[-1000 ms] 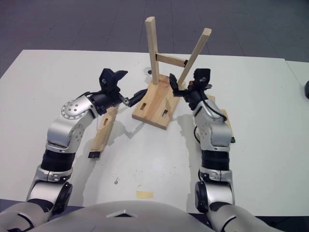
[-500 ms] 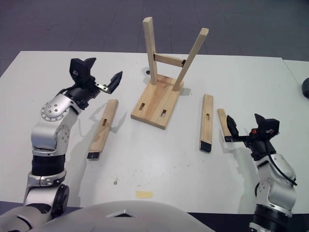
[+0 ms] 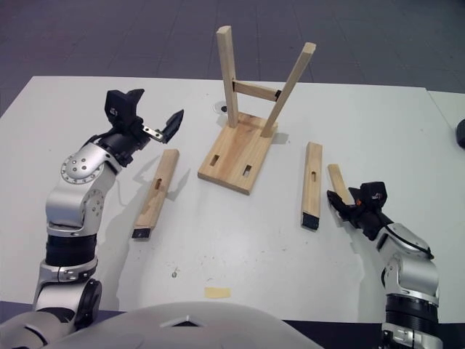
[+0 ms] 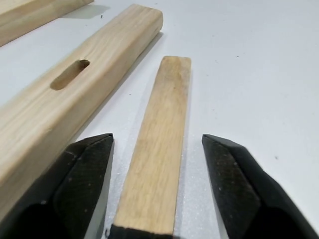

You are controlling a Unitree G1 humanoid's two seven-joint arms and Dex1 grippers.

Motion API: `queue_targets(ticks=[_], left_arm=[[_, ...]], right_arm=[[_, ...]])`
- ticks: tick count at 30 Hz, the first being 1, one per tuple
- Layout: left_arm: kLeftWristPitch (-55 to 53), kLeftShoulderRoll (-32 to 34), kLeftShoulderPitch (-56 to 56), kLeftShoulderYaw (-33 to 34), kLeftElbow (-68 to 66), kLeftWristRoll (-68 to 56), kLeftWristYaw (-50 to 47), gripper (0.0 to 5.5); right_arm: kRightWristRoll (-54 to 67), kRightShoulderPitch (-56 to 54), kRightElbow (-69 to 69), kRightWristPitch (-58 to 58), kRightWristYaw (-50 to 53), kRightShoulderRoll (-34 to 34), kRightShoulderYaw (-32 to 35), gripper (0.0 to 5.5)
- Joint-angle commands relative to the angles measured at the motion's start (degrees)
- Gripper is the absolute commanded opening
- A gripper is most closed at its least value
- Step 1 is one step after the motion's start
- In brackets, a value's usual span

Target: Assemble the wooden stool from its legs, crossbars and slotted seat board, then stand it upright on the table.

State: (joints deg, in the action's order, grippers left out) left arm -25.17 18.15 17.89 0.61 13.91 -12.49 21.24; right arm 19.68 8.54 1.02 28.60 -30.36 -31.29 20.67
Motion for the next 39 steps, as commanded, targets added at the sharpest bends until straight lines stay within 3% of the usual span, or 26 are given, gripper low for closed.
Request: queue_targets(ticks=[1, 9, 18, 28, 33, 39], left_arm=[[-0.6, 0.0, -0.4, -0.6, -0.2, 0.1, 0.3, 5.4], [-0.4, -0.8, -0.5, -1.8, -0.1, 0.3, 0.1, 5.4], [0.2, -2.8, 2.2, -0.9, -2.0, -1.4, 0.2, 5.4], [-4.3, -6.6, 8.1, 5.7, -0.2, -10.9, -2.6, 5.4], [-9.8, -8.7, 14.1, 10.3, 3.9, -21.3, -5.5, 5.4], [-19.3, -11.7, 21.1, 16.9, 8.4, -46.3, -12.5, 5.4]], right_arm=[[-4.5, 5.2, -0.2, 4.7, 1.5, -1.0, -5.3, 2.51], [-6.9, 4.6, -0.1, 3.0, 2.6, -2.3, -8.3, 1.31], [-7.0, 0.0, 3.7, 0.0, 6.1, -0.1, -7.8, 1.31], [-9.2, -14.5, 0.3, -13.9, 23.4, 4.3, 0.4, 1.31], [-11.8, -22.8, -10.6, -21.2, 24.3, 4.3, -3.4, 1.31], [-10.5, -30.2, -23.6, -23.5, 19.2, 5.3, -11.2, 1.31]])
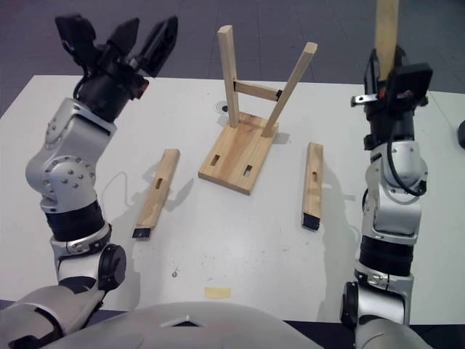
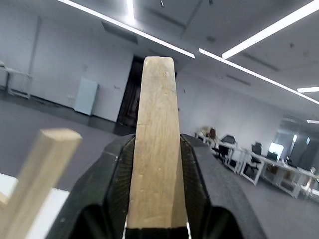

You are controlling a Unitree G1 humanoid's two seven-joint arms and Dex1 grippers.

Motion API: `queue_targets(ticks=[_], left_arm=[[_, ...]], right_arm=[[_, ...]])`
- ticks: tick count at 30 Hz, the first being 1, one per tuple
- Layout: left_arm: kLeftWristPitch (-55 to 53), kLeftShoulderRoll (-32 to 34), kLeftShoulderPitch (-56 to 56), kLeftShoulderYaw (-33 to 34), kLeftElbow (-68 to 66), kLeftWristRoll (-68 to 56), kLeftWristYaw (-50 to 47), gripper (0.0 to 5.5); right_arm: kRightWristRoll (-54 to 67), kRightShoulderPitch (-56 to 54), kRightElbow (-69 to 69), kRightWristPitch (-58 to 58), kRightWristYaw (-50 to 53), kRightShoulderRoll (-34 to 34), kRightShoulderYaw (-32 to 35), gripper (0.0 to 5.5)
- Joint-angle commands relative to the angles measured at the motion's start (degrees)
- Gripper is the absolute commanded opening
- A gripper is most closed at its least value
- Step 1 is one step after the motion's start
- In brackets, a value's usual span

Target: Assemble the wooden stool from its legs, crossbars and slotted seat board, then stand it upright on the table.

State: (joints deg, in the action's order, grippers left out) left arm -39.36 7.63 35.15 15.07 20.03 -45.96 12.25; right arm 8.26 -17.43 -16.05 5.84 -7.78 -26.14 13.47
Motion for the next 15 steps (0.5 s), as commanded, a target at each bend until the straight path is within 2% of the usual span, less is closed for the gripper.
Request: queue_targets(ticks=[1, 6, 9, 15], left_arm=[[-6.5, -1.8, 4.0, 2.3, 2.4, -17.0, -4.1, 5.4], [-10.2, -3.3, 1.8, -2.4, 2.6, -23.2, -9.9, 5.4], [-11.3, -3.0, 1.5, -4.4, 3.0, -24.6, -12.6, 5.04], [-11.1, -1.9, 2.6, -5.5, 2.9, -27.5, -13.9, 3.96]], right_arm=[[2.2, -4.7, -8.4, 0.2, -5.1, 0.6, -6.1, 1.31], [7.2, -2.2, -13.2, 3.6, -11.8, 3.7, -15.7, 1.31], [8.2, -1.2, -15.3, 5.8, -13.5, 4.9, -19.0, 1.31], [6.7, -0.2, -15.9, 6.7, -14.0, 6.2, -21.4, 1.31]])
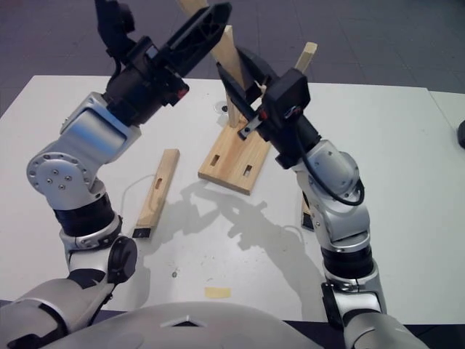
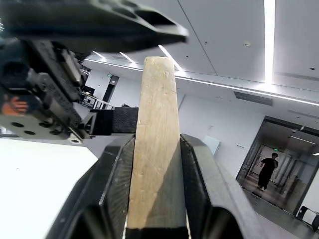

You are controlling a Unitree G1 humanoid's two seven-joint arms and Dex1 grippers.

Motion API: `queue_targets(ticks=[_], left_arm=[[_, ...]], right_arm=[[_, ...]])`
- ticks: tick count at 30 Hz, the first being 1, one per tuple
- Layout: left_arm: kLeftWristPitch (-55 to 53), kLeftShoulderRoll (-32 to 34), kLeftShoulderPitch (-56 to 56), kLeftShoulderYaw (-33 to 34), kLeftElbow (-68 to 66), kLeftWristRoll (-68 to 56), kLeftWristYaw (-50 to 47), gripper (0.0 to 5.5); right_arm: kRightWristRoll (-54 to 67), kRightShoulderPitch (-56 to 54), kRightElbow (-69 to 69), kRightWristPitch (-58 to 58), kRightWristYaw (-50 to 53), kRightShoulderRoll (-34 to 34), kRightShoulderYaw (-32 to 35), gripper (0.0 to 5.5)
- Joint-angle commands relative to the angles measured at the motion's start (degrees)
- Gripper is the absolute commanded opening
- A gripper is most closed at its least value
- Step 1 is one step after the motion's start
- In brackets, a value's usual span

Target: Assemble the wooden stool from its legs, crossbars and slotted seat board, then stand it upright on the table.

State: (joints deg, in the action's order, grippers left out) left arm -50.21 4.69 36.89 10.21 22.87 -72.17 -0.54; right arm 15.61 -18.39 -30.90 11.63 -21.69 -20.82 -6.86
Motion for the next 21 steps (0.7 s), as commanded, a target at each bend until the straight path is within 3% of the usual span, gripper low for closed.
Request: queue_targets(ticks=[1, 12, 21], left_arm=[[-0.3, 1.7, 1.1, -0.9, 0.0, -0.6, -1.2, 3.79], [0.4, 8.3, 1.4, -1.2, -1.1, 3.5, 1.0, 1.87], [2.6, 6.6, 2.7, 0.7, -1.7, 0.1, 1.4, 0.42]], right_arm=[[-1.0, 0.8, -1.0, 1.0, -0.1, 1.1, -1.3, 1.31], [-1.6, 1.7, -0.8, 1.8, 0.5, 3.0, -1.0, 1.31], [-2.5, 2.0, -0.2, 1.9, -0.6, 3.4, -1.9, 1.31]])
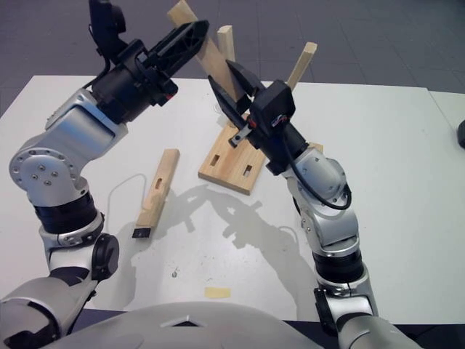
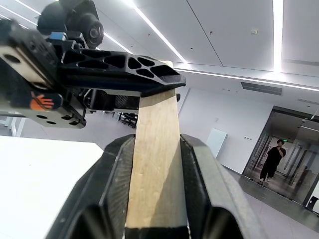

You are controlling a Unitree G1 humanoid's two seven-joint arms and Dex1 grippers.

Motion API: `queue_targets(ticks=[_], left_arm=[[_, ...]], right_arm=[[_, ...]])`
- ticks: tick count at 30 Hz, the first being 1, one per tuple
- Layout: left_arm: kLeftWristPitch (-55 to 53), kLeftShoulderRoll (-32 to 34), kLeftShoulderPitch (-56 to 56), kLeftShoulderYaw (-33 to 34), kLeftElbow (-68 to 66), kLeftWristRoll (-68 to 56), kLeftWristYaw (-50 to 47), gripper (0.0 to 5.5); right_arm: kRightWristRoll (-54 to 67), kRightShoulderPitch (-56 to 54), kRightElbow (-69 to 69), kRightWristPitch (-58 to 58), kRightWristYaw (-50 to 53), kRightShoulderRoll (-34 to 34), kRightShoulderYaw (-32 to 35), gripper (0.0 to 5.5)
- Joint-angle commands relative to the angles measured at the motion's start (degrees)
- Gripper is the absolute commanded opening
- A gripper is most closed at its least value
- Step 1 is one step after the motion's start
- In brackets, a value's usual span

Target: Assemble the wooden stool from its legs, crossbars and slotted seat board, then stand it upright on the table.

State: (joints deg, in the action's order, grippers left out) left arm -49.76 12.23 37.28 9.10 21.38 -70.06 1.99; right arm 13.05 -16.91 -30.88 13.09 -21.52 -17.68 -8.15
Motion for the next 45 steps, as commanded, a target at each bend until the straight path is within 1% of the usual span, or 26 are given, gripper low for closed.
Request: queue_targets(ticks=[1, 2, 3, 5, 6, 8, 9, 10, 11, 14, 17, 19, 21, 24, 25, 26, 27, 33, 35, 41, 45], left_arm=[[2.9, -1.6, 2.9, 2.6, -0.3, -3.5, -1.6, 0.42], [3.7, -1.9, 3.5, 3.4, -0.3, -4.6, -2.0, 0.42], [4.3, -1.5, 3.8, 3.8, 0.0, -3.6, -2.3, 0.42], [5.2, 1.3, 3.6, 3.5, 0.4, 1.8, -2.3, 0.42], [5.8, 3.9, 2.6, 2.5, 0.9, 6.4, -1.7, 0.42], [7.1, 9.0, -1.5, 0.3, 2.6, 15.2, -0.3, 0.42], [7.5, 11.1, -4.9, -0.4, 3.4, 19.1, -0.2, 0.42], [8.1, 12.7, -8.4, -1.0, 4.1, 22.8, -0.6, 0.42], [8.6, 13.4, -11.8, -1.6, 4.6, 26.0, -1.4, 0.42], [8.6, 10.9, -23.1, -0.9, 8.2, 30.7, -5.8, 0.42], [9.2, 6.1, -31.4, 0.8, 11.3, 30.5, -8.5, 0.42], [9.4, 2.2, -34.8, 3.1, 13.0, 28.0, -10.3, 0.42], [9.1, 0.7, -37.3, 4.1, 14.8, 27.1, -10.9, 0.42], [7.8, -0.4, -41.0, 5.0, 16.7, 25.9, -11.4, 0.42], [7.9, -0.5, -41.6, 4.7, 16.6, 26.2, -11.0, 0.42], [8.2, -0.6, -41.9, 4.3, 16.1, 26.7, -10.6, 0.42], [8.6, -1.2, -42.1, 4.0, 15.2, 27.0, -10.5, 0.42], [10.2, -3.0, -43.4, 2.2, 11.2, 29.9, -9.2, 0.42], [11.0, -2.6, -42.9, 2.0, 10.0, 31.3, -8.7, 0.42], [12.1, -0.7, -41.1, 4.8, 8.6, 32.2, -7.1, 0.42], [12.9, -0.8, -42.5, 2.9, 7.6, 34.8, -5.7, 0.42]], right_arm=[[-0.2, 0.6, 0.0, 0.4, -0.9, 0.2, -0.8, 1.31], [-0.8, 0.8, 0.0, 0.4, -0.8, 0.2, -1.0, 1.31], [-1.3, 0.9, 0.2, 0.4, -0.4, 0.2, -1.0, 1.68], [-2.3, 1.0, 0.6, 0.6, 0.5, 0.4, -0.6, 1.93], [-2.9, 1.3, 0.9, 0.6, 1.4, 0.3, 0.2, 2.09], [-3.8, 1.9, 1.7, 0.7, 2.8, 0.2, 2.2, 2.47], [-4.3, 2.3, 2.1, 0.7, 3.3, 0.0, 3.0, 2.55], [-4.5, 2.7, 2.5, 0.8, 3.8, 0.0, 3.8, 2.76], [-4.6, 3.3, 2.6, 1.1, 4.5, 0.1, 4.7, 2.84], [-5.6, 5.7, 5.1, 0.9, 7.7, 1.0, 8.1, 3.36], [-5.4, 6.5, 7.0, 1.5, 10.6, 1.9, 11.7, 3.82], [-5.5, 6.5, 7.7, 1.6, 11.0, 1.7, 12.5, 4.1], [-5.7, 7.0, 7.6, 1.7, 11.1, 1.3, 13.1, 4.41], [-6.0, 7.6, 7.6, 1.9, 11.3, 1.4, 13.3, 4.95], [-6.1, 8.0, 7.3, 2.1, 11.5, 1.6, 13.5, 5.08], [-6.1, 8.2, 7.1, 2.2, 11.7, 1.8, 13.5, 5.32], [-6.2, 8.4, 7.0, 2.1, 11.8, 2.0, 13.4, 5.4], [-6.5, 9.0, 6.8, 1.6, 12.3, 3.3, 12.8, 5.4], [-6.6, 9.0, 6.7, 1.5, 12.5, 3.5, 12.8, 5.4], [-7.1, 9.5, 6.3, 1.5, 12.2, 3.8, 12.1, 5.4], [-7.3, 8.6, 7.1, 1.1, 12.1, 3.8, 12.1, 5.4]])
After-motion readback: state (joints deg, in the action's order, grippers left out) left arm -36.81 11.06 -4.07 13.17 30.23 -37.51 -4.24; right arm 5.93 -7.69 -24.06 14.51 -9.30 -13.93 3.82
